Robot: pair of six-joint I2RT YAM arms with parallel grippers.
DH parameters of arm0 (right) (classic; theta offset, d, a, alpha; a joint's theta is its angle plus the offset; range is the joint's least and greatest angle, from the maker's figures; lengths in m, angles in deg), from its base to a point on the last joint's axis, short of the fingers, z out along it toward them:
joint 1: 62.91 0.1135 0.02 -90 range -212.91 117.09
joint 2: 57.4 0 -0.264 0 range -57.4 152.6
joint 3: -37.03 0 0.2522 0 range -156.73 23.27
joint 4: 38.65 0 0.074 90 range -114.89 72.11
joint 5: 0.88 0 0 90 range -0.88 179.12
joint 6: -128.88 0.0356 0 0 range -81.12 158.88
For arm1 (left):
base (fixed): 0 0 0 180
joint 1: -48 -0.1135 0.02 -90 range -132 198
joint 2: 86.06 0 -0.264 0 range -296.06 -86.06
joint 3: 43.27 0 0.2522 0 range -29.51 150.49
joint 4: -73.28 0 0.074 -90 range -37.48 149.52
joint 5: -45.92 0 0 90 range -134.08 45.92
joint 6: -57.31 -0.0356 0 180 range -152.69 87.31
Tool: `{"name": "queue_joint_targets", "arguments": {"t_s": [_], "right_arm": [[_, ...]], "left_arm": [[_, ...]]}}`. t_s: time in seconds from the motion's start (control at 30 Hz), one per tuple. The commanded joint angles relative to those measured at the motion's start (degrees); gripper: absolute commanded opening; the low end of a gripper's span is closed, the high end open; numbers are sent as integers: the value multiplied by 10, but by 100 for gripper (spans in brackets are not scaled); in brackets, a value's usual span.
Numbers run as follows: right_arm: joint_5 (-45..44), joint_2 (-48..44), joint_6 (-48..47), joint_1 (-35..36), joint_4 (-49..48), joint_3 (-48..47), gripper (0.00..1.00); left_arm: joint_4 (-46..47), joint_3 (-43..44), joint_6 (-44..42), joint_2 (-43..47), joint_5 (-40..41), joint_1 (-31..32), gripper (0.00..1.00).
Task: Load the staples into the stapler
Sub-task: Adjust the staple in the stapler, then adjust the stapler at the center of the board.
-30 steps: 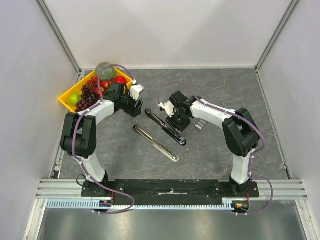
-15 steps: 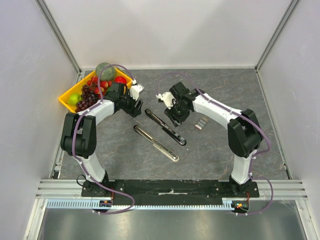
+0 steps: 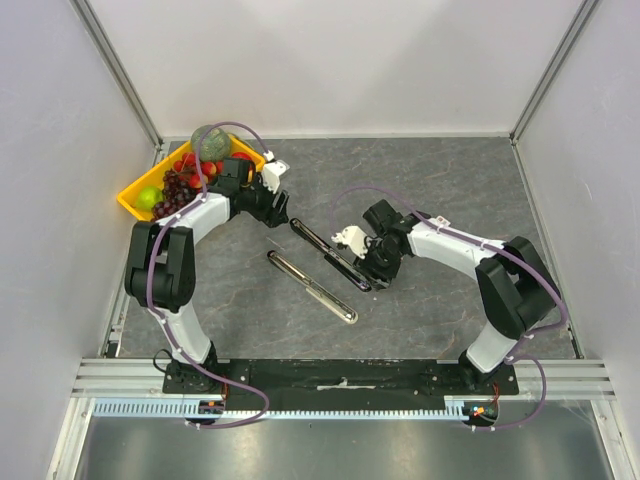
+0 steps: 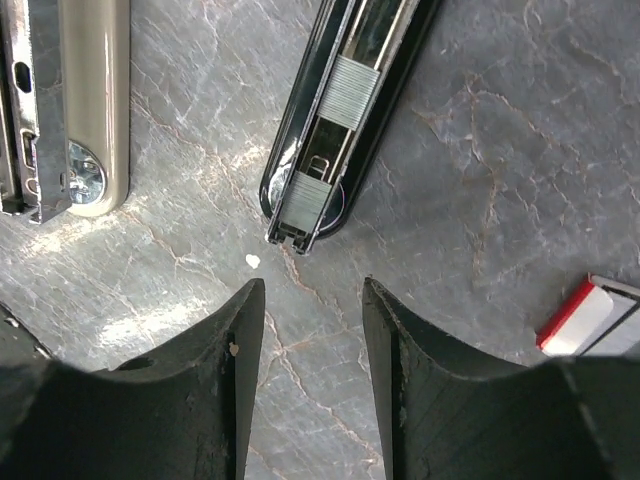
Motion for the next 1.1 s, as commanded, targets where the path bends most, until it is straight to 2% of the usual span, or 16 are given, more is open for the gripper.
{"name": "queue_joint_targets", "arguments": {"t_s": [0.0, 0.17, 0.27, 0.6, 1.07], "right_arm": [[32, -29, -45, 0, -70, 5, 51], [36, -9, -44, 0, -93, 15, 51], [77, -4, -43, 0, -93, 15, 53], [115, -31, -40, 2, -85, 33, 55], [29, 18, -1, 11, -134, 8, 57]], "left_arm": [[8, 21, 39, -6, -42, -3, 72], [29, -8, 39, 9, -30, -3, 72], [14, -4, 31, 7, -19, -4, 72], [2, 13, 33, -23, 6, -3, 72], [-12, 29, 42, -28, -18, -2, 72]]}}
